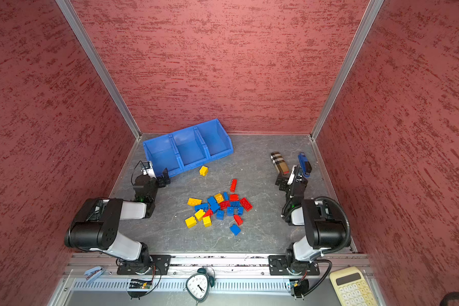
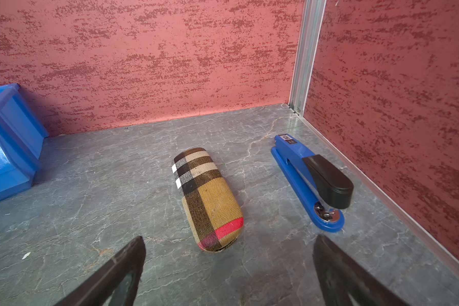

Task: Sort the legos into containers by color

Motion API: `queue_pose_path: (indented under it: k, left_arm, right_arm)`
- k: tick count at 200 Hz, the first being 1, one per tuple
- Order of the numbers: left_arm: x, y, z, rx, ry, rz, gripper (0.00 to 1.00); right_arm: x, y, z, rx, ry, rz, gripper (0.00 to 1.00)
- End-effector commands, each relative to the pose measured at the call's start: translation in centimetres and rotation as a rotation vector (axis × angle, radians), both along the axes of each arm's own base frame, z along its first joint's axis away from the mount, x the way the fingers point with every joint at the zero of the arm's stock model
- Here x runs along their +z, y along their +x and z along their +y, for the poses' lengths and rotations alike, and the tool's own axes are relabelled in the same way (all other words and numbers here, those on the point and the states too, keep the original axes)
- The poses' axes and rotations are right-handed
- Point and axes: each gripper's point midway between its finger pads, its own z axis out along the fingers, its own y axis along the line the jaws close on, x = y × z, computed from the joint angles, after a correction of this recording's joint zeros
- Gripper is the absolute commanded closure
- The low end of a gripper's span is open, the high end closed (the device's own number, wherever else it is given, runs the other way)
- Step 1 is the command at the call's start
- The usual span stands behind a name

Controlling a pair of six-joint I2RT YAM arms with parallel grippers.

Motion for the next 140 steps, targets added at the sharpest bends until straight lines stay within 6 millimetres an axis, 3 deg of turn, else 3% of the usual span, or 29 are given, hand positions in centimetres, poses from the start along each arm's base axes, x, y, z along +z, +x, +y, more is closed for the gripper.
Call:
queue_pose_path:
  k: [1,140]
  left_arm:
    - [0.86,0.2,0.03,0.004,0.004,-0.034,0.01]
    - [0.8,0.2,-0.01,-0.012,-0.01,-0.035,0.01]
  right_arm:
    - [1.74,0.36,-0.6,-0.026,-0.011,-0.062,0.01]
    - [1.78,0.39,-0.52,-0.023,-0.009,-0.063,0.01]
